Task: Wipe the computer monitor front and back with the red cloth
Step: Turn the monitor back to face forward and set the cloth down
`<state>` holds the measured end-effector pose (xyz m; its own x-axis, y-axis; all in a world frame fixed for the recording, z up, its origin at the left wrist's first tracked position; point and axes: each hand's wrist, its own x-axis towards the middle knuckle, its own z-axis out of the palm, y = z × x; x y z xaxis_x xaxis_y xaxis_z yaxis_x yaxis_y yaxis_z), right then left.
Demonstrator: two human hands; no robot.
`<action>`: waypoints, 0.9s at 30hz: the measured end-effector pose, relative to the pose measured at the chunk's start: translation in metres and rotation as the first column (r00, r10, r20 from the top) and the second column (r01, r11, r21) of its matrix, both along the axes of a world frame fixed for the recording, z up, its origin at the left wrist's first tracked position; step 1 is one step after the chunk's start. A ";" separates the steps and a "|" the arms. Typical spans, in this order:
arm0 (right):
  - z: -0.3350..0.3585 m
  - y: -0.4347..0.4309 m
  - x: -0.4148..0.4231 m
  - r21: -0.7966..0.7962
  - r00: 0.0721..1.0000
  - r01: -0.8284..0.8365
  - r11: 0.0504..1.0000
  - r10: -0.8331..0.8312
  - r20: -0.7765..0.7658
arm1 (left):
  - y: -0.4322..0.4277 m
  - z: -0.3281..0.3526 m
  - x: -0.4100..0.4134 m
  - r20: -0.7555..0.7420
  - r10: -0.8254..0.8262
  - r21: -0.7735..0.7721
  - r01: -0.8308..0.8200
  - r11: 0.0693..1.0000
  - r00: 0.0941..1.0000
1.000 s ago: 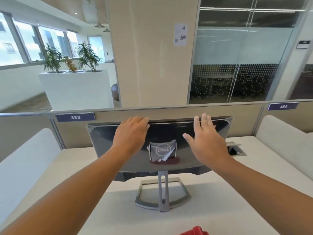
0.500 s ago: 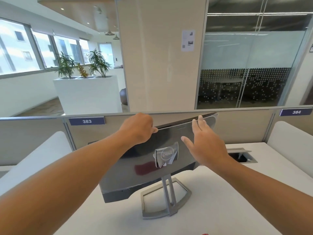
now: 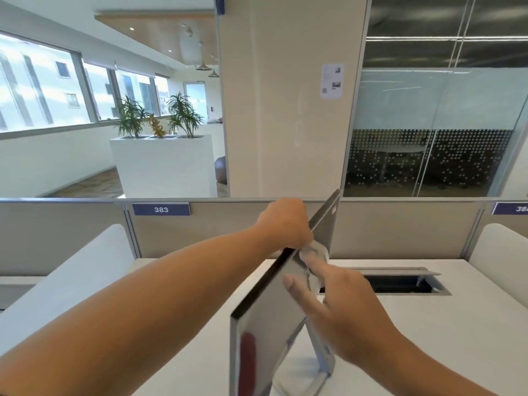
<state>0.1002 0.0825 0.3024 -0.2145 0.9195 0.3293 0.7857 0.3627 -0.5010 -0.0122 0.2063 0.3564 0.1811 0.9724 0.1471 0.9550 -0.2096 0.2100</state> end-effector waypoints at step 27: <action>0.006 -0.030 0.019 -0.249 0.993 -0.040 0.968 0.065 0.096 | 0.118 0.000 -0.020 -0.583 -0.353 0.079 0.482 0.872 0.732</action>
<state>0.1192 0.0530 0.3084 -0.2856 0.9559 0.0681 0.8206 0.2806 -0.4979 -0.0324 0.3239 0.3566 0.6725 0.7346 0.0899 0.6991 -0.5906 -0.4030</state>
